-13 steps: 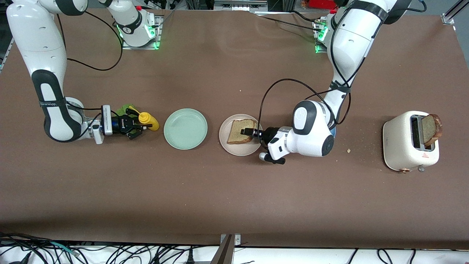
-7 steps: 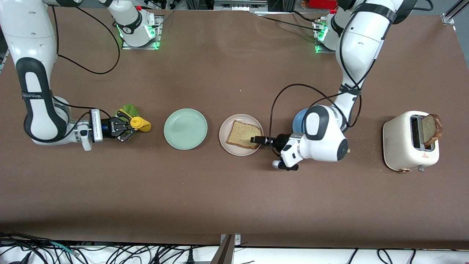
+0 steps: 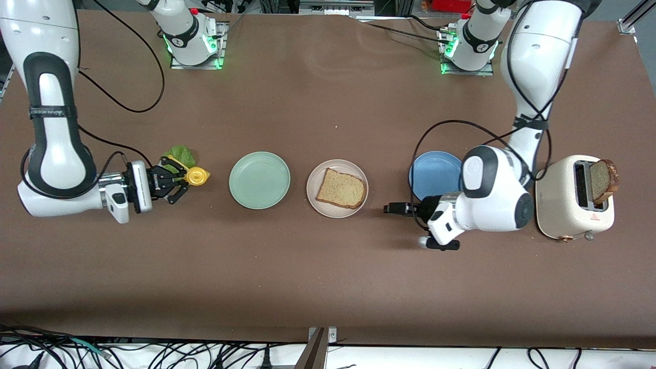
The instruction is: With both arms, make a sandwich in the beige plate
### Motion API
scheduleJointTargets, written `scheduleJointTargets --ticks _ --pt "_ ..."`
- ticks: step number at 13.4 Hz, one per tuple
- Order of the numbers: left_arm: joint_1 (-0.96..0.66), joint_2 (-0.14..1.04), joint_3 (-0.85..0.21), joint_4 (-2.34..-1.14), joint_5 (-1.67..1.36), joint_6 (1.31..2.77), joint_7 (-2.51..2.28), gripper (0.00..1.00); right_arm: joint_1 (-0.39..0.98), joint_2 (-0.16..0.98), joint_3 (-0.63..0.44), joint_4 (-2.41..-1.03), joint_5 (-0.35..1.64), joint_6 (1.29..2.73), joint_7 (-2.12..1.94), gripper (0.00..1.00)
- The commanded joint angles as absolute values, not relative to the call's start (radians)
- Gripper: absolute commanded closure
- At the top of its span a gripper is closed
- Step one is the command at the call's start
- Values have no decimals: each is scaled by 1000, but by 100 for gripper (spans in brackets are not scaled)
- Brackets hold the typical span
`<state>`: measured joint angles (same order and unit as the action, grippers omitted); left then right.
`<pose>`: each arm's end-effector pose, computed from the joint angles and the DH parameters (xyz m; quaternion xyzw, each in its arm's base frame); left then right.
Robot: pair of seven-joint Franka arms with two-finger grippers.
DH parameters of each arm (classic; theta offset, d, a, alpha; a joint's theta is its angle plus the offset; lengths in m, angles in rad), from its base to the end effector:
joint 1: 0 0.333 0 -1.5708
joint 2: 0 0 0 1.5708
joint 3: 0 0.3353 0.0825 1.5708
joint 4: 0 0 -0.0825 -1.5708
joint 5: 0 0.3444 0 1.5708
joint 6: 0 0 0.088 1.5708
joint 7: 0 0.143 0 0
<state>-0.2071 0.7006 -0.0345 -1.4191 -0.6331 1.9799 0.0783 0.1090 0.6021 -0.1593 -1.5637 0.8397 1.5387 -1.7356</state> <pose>0.6608 -0.2166 0.2903 0.9556 -0.0057 -0.0899 0.2807 0.6062 0.0927 0.3045 -0.6746 -0.5880 -0.0968 0.4356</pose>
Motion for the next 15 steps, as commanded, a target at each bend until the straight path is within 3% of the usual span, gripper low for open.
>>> scheduleJointTargets --ticks 1,8,15 --pt "-131 649 -40 -1430 -533 1907 64 0 196 598 -163 -1493 753 1572 -1551 100" --pt "-8 543 -40 -1424 -253 1789 67 0 437 568 -160 -1488 459 1721 -1183 100" --pt "27 428 -38 -1417 -6 1730 67 0 646 569 -164 -1425 123 1709 -902 100"
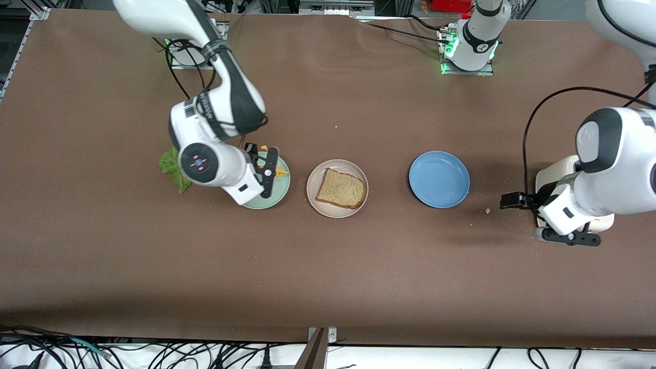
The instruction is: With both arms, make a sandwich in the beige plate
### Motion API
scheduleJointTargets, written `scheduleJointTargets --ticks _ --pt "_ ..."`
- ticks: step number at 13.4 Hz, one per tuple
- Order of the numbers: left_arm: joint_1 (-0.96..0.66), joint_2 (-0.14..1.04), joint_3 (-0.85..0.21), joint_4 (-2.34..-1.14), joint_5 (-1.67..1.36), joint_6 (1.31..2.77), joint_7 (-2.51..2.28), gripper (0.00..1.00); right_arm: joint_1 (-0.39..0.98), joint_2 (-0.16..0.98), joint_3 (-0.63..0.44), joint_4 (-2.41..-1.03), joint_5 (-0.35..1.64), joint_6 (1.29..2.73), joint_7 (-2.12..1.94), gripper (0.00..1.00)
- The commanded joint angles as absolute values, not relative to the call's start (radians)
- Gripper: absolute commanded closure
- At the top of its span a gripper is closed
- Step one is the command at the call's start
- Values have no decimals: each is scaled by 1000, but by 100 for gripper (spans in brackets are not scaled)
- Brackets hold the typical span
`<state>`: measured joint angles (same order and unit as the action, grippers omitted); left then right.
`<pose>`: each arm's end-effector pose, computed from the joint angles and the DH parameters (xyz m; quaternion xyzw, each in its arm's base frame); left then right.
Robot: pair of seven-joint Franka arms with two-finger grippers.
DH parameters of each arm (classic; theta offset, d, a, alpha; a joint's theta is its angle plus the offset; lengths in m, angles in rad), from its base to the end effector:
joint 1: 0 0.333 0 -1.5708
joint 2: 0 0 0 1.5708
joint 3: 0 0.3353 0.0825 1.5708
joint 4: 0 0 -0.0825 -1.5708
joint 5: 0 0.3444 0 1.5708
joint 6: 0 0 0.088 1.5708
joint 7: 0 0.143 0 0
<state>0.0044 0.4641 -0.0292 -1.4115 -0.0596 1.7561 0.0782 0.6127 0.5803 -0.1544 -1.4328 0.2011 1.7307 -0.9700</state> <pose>0.6472 -0.0203 0.4192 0.9967 -0.0430 -0.0586 0.0371 0.5592 0.3227 0.3372 -0.7623 -0.6304 0.1189 0.0854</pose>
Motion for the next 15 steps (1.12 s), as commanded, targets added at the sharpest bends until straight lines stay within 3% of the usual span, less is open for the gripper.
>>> scheduleJointTargets --ticks 1,5,11,15 --pt "38 413 -38 -1417 15 1729 64 0 673 568 -166 -1424 68 1701 -870 100" --pt "75 361 -37 -1416 55 1704 66 0 776 575 -161 -1309 -139 1582 -689 100" --pt "69 258 -29 -1420 86 1583 66 0 946 581 -166 -1302 -360 1506 -414 100" --pt "20 183 -25 -1439 61 1496 60 0 960 591 -163 -1302 -399 1509 -402 100"
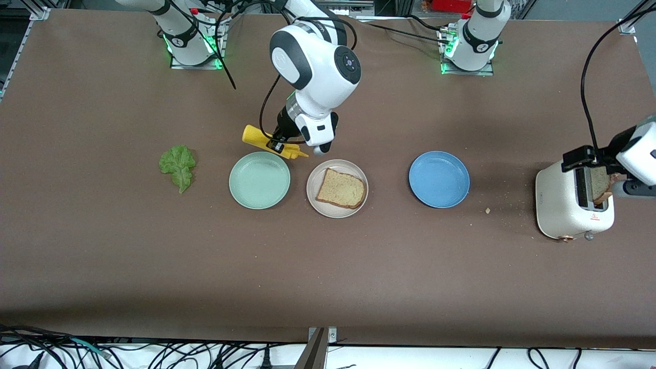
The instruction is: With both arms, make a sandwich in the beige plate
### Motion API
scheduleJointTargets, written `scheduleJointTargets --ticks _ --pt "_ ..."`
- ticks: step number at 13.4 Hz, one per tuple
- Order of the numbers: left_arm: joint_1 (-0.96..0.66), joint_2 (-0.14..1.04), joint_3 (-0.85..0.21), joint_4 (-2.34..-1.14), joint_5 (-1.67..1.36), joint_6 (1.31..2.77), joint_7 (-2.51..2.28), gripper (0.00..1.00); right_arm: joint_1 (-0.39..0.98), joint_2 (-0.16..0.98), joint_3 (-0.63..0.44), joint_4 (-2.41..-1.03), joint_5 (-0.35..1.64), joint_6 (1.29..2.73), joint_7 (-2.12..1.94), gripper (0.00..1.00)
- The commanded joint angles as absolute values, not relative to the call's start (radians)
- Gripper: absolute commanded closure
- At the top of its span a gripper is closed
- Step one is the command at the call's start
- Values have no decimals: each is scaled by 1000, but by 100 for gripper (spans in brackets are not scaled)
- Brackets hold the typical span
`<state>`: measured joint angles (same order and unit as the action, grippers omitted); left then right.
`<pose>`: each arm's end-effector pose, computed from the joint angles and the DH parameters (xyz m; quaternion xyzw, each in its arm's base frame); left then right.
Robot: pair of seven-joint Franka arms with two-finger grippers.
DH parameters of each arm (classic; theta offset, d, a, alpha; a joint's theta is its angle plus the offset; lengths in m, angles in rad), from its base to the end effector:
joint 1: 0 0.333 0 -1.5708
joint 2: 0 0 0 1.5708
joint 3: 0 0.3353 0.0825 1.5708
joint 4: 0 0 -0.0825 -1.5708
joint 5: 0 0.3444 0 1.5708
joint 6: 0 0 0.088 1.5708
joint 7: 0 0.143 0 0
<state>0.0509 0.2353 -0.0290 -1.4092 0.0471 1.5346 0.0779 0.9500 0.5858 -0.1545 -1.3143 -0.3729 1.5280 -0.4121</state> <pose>0.5794 0.0215 0.5451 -0.9979 0.0282 0.0558 0.0174 0.4719 0.4346 0.3857 0.7706 0.5686 -0.1307 0.2564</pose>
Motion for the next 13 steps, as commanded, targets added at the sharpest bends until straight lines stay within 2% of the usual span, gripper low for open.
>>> scheduleJointTargets --ticks 1,5,9,13 --pt "18 170 -25 -1439 34 1493 60 0 957 591 -164 -1302 -397 1516 -406 100" --pt "2 69 -21 -1503 9 1459 58 0 947 591 -164 -1302 -384 1522 -414 100" --pt "-38 31 5 -1549 8 1460 41 0 881 583 -167 -1302 -292 1523 -442 100" --pt "-46 0 11 -1548 -9 1488 40 0 772 545 -173 -1302 -109 1546 -446 100"
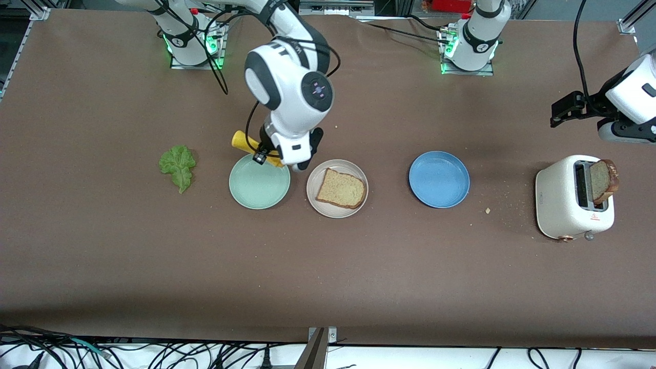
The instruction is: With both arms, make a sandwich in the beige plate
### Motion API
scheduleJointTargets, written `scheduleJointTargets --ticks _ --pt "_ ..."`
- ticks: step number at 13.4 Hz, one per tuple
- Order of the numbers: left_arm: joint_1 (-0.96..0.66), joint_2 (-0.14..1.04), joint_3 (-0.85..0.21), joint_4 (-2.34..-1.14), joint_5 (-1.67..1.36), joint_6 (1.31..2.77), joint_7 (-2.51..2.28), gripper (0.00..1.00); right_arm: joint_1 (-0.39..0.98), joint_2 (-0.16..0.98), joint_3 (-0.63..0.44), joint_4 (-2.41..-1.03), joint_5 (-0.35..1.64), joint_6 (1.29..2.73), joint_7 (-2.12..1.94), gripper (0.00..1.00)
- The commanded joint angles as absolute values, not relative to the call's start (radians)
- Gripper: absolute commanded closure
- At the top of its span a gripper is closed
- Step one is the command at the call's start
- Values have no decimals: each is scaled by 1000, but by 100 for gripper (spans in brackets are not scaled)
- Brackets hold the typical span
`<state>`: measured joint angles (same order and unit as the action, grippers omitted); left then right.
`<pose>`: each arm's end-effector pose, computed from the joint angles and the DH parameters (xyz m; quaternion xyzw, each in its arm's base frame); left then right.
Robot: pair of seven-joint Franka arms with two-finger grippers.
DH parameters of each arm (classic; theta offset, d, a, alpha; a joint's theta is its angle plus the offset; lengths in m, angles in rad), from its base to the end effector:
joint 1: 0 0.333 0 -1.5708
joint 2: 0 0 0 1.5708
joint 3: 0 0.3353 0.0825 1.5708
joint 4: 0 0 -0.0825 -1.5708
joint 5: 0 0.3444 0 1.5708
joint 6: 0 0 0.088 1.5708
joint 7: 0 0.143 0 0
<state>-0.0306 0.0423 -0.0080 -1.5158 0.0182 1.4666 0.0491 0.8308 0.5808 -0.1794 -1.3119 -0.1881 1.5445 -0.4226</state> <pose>0.5142 -0.0170 0.6010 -0.9980 0.0433 0.0458 0.0087 0.5117 0.3853 0.3825 0.8281 0.5155 -0.1498 0.1615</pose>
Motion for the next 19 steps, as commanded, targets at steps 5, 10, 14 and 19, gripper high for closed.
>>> scheduleJointTargets --ticks 5,10,14,19 --pt "-44 6 18 -1548 -9 1539 17 0 548 523 -178 -1324 226 1588 -662 100" --pt "-28 24 18 -1540 -28 1537 18 0 364 523 -178 -1454 512 1637 -1045 100" --pt "-29 20 20 -1539 -28 1549 17 0 238 523 -178 -1577 714 1645 -1401 100" --pt "-23 25 20 -1536 -28 1551 20 0 135 514 -179 -1644 857 1568 -1789 100"
